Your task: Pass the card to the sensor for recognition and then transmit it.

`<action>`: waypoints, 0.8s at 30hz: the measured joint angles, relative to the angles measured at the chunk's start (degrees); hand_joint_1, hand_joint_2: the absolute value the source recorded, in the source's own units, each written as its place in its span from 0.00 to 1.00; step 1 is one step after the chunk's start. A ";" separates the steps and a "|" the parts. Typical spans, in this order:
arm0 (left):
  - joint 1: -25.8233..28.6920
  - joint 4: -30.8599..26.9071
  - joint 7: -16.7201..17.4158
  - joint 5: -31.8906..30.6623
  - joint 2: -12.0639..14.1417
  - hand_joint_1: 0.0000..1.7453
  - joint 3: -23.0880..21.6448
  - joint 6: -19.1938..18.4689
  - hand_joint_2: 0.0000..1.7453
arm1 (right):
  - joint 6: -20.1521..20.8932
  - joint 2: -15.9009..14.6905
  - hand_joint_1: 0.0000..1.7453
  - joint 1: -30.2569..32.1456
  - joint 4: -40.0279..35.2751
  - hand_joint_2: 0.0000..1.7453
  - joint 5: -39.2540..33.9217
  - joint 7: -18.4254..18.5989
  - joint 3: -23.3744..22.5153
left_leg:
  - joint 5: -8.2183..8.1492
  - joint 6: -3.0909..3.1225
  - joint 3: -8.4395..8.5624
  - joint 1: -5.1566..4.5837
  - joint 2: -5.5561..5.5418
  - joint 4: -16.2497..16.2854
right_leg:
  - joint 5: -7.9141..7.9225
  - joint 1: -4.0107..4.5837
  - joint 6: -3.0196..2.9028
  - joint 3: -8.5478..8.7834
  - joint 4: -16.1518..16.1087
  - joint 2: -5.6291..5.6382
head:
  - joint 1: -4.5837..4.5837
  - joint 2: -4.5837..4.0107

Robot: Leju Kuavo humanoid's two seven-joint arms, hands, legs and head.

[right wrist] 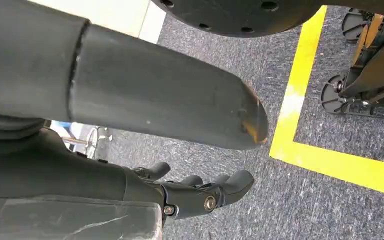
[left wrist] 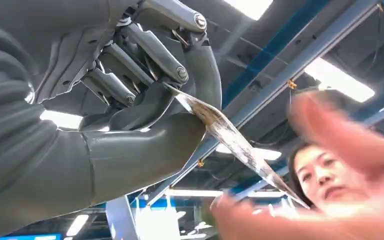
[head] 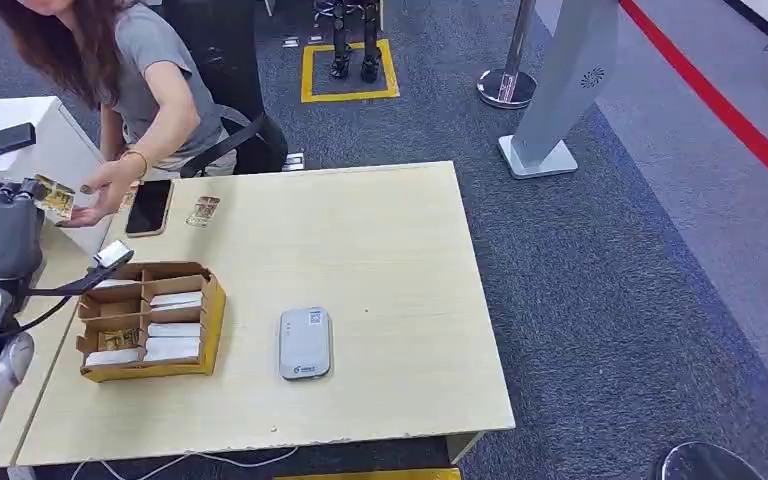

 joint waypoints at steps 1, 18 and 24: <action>-0.02 0.09 0.00 0.00 -0.02 1.00 0.00 0.00 1.00 | 0.00 0.00 0.00 0.00 0.00 0.00 0.00 0.00 0.00 | 0.00 0.00 0.00 0.00 0.00 0.00 | 0.00 0.00 0.00 0.00 0.00 0.00 | 0.00 0.00; -0.18 3.30 0.33 1.27 -0.02 0.00 0.00 1.79 1.00 | -0.37 0.02 0.00 0.16 0.04 0.00 -0.04 0.04 0.00 | 0.00 0.00 -0.01 0.00 0.00 0.00 | 0.00 0.00 0.00 0.00 0.00 0.00 | -0.02 0.00; 2.23 1.34 0.17 1.64 0.02 0.00 0.41 4.70 1.00 | -0.59 0.02 0.00 0.37 0.04 0.00 -0.44 -0.06 0.00 | 0.00 0.00 -0.01 0.00 0.00 0.00 | 0.00 0.00 0.00 0.00 0.01 0.00 | 0.00 0.00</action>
